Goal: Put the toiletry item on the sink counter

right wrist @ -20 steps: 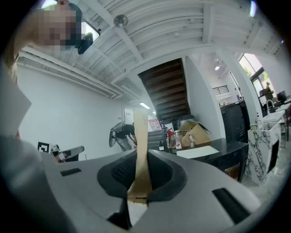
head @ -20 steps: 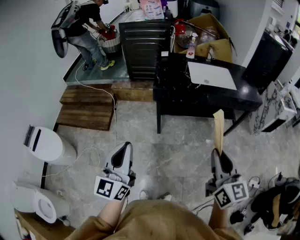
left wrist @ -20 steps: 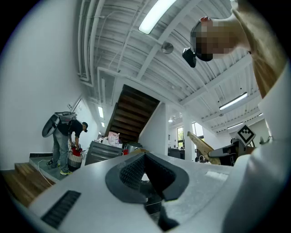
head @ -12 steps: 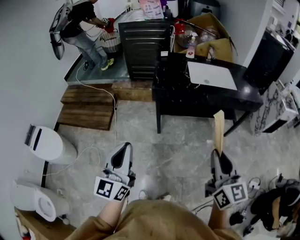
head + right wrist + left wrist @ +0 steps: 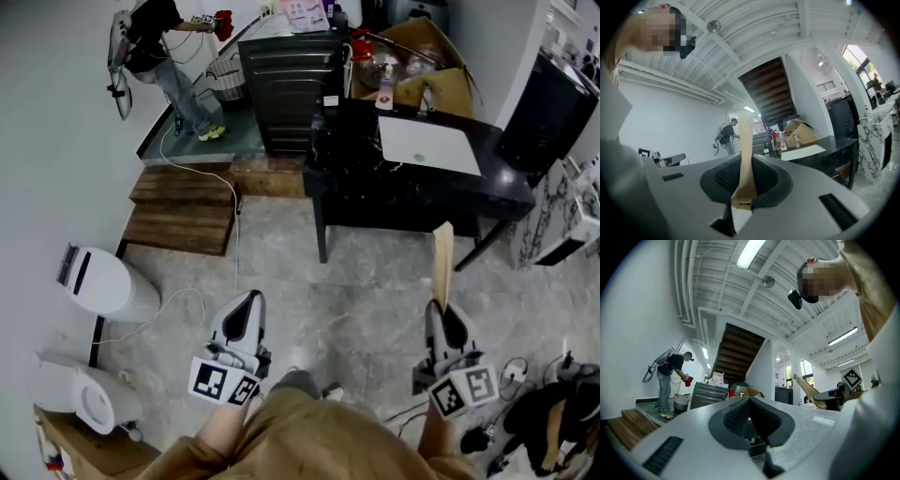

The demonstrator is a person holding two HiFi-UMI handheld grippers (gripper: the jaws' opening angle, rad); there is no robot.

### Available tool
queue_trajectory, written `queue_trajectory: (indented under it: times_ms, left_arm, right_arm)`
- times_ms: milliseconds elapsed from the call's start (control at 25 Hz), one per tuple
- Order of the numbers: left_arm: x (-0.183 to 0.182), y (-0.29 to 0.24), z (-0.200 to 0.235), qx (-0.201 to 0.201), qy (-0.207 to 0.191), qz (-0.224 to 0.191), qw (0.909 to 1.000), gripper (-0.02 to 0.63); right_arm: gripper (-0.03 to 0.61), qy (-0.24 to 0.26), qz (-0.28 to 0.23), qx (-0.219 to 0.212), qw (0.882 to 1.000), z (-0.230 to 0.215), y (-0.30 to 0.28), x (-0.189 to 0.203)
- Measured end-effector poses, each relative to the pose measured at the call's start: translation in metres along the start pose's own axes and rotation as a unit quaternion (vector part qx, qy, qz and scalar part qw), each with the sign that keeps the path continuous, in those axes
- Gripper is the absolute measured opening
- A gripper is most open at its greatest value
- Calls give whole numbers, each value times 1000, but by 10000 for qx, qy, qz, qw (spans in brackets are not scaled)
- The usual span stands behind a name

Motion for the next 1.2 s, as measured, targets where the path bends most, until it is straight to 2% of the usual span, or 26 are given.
queue_trajectory:
  times_ms: [200, 440, 640, 920, 1200]
  left_arm:
    - [9, -26, 3, 6, 1, 56, 10000, 2]
    - [39, -100, 10, 253, 171, 159, 9994, 2]
    - [59, -201, 48, 345, 338, 262, 9985, 2]
    - [50, -358, 114, 768, 352, 279, 9960, 2]
    - [69, -450, 137, 867, 558, 442, 9937, 2]
  right_arm:
    - [52, 14, 39, -4, 10000, -17, -14, 2]
    - [52, 29, 209, 220, 9995, -59, -57, 5]
    - [52, 80, 239, 380, 9990, -108, -148, -5]
    - [52, 191, 374, 401, 9983, -157, -312, -33]
    - [54, 113, 472, 570, 9972, -207, -387, -37]
Point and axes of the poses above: the fingertips, and each gripper's own axes: y backward along the fingers, z to its left, x out of its underside, the point moved 9 cm from there along y, backward along the fingers, and after that the axes turned 15 degrees about -x, right-handed, at the moved point
